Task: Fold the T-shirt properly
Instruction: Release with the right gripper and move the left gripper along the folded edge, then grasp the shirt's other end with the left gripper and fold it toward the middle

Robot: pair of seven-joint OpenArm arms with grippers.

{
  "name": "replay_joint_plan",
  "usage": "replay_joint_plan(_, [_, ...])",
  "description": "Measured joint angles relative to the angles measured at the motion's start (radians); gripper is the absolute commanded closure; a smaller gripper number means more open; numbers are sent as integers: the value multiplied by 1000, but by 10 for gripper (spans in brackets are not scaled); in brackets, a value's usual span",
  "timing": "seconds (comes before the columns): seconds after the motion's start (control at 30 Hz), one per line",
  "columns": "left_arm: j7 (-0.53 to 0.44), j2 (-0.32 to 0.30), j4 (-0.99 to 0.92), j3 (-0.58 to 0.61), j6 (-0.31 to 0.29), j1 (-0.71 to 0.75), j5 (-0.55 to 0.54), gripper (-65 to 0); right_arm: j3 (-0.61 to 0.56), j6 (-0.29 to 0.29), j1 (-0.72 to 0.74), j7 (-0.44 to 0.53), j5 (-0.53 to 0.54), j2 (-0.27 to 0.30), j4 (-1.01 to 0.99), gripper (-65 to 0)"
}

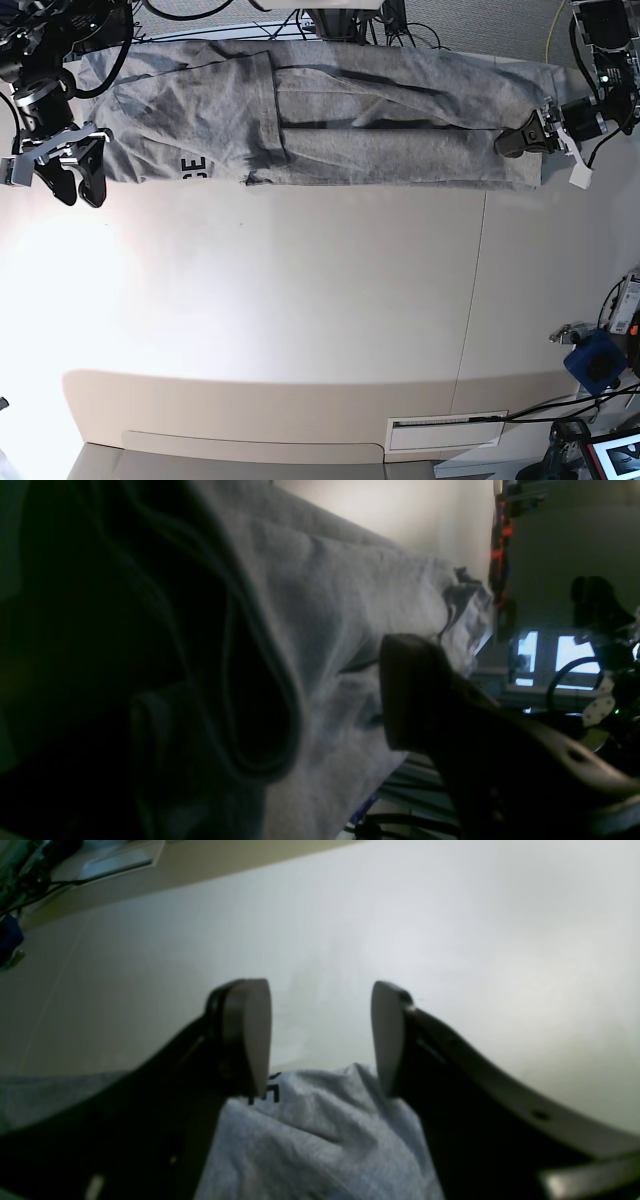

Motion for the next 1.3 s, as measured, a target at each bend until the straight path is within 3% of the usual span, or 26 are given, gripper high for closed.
replay_joint_plan(0.17, [8,-18,-2,0,0,15,-11,-375,0,0,0,0,0,0,0,-317])
replay_joint_plan(0.37, [27,-14,-6,-61,1,26,11,-302,0,0,0,0,0,0,0,-317])
replay_joint_plan(0.53, [38,-14,-9,-105,4,30,42,-189,0,0,0,0,0,0,0,-317])
replay_joint_plan(0.67, [38,-14,-10,-109,4,30,43,-16,0,0,0,0,0,0,0,-317])
replay_joint_plan(0.7, [38,-12,-10,-110,4,30,43,0,0,0,0,0,0,0,0,-317])
replay_joint_plan(1.03, [56,37,40,-116,4,26,43,0,0,0,0,-5,0,0,0,-317])
replay_joint_plan(1.3, [71,111,338,-113,8,92,55,0,0,0,0,-9,-10,0,0,-317])
